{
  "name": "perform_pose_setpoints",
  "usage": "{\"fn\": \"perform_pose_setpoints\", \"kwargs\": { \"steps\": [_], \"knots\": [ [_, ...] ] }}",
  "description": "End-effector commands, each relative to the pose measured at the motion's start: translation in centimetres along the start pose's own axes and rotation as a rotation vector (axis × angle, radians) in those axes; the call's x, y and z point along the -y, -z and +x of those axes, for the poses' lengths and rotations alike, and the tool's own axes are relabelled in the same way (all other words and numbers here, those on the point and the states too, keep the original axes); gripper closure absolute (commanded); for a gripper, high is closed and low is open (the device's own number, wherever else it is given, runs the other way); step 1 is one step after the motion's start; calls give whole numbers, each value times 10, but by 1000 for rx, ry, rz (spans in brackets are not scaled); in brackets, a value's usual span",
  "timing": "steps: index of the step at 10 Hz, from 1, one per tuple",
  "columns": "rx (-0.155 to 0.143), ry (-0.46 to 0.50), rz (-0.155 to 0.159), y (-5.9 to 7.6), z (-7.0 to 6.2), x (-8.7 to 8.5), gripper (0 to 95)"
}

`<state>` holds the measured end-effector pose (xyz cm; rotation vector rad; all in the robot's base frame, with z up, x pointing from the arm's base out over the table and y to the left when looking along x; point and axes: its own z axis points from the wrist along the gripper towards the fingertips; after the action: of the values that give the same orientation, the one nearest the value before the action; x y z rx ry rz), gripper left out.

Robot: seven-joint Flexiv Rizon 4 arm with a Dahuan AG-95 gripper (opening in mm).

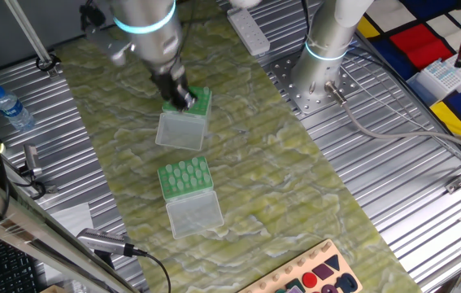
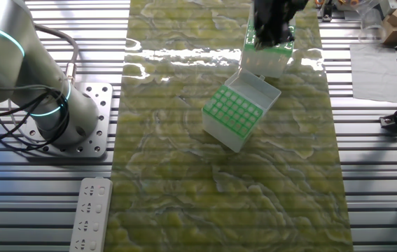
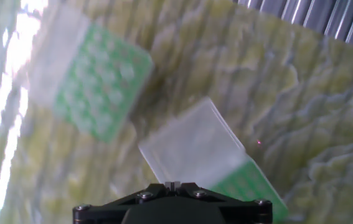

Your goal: Transfer all large pipette tips from one holder to another

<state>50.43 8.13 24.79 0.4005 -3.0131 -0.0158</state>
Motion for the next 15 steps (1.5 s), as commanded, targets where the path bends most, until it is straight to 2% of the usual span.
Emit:
{"fn": "perform_pose_setpoints", "kwargs": {
  "steps": [1, 4, 6, 9, 11, 13, 15],
  "knots": [
    [-3, -18, -4, 1, -9, -4, 950],
    [-5, -20, -4, 1, -9, -4, 950],
    [-19, 67, -9, 1, -9, -4, 950],
    [-19, 146, -13, 1, -9, -4, 950],
    [-12, 137, -15, 1, -9, -4, 950],
    [-7, 79, -16, 1, -9, -4, 950],
    [1, 62, -13, 1, -10, -5, 950]
  ]
}}
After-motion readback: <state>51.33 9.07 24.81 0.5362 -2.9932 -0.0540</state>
